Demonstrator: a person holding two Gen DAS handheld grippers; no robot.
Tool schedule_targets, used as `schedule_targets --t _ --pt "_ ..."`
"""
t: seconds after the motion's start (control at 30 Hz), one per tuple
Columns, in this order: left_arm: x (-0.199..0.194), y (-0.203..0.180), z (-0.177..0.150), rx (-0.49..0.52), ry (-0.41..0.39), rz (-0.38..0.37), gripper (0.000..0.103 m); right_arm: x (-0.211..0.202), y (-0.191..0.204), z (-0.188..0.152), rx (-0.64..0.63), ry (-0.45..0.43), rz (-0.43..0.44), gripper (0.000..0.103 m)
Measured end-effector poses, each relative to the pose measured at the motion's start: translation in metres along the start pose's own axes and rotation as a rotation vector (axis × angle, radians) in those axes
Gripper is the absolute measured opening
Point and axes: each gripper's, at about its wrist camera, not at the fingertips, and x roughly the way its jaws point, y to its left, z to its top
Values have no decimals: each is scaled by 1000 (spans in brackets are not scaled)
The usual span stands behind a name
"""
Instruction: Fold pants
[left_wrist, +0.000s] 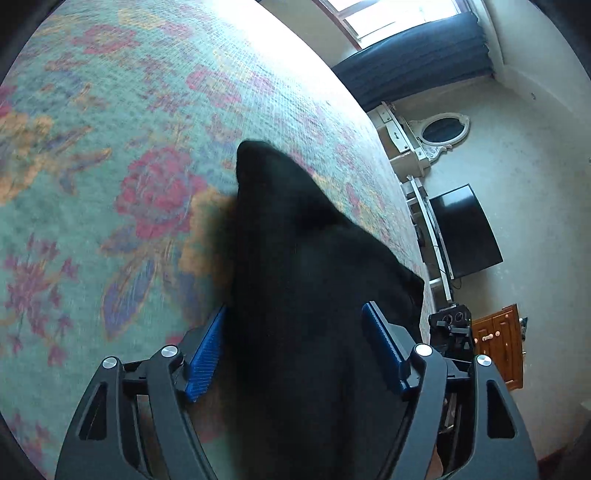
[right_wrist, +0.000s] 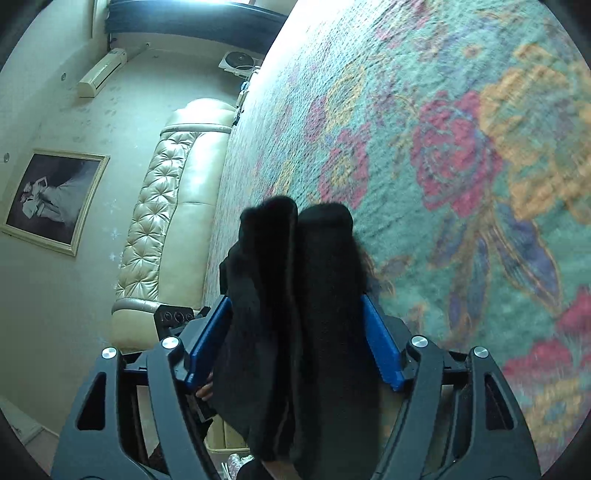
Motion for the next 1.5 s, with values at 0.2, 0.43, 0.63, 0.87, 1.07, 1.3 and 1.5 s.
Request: schedule_targets --t 0.2,0.43,0.63,0.87,1.07,1.3,1.5 --pt "-24 7 -55 -101 11 -70 73 -8 -1 -45 18 60 39 78" --pt "-13 0 -59 -127 -18 60 55 3 11 -58 -25 51 -129 49" --pt "-20 -17 -60 -97 -18 126 44 -11 16 -64 -15 26 -122 35" --pt "-28 -14 -62 -109 -12 125 43 -22 13 -75 23 39 -112 33" --pt "-22 -5 -56 -127 -13 111 44 -19 -3 -75 50 41 -112 33" --pt "-22 5 -54 -122 -10 79 45 -22 -16 -77 62 44 -87 33" --pt "-24 10 -52 -121 -8 64 46 -23 -20 -75 63 46 -77 33"
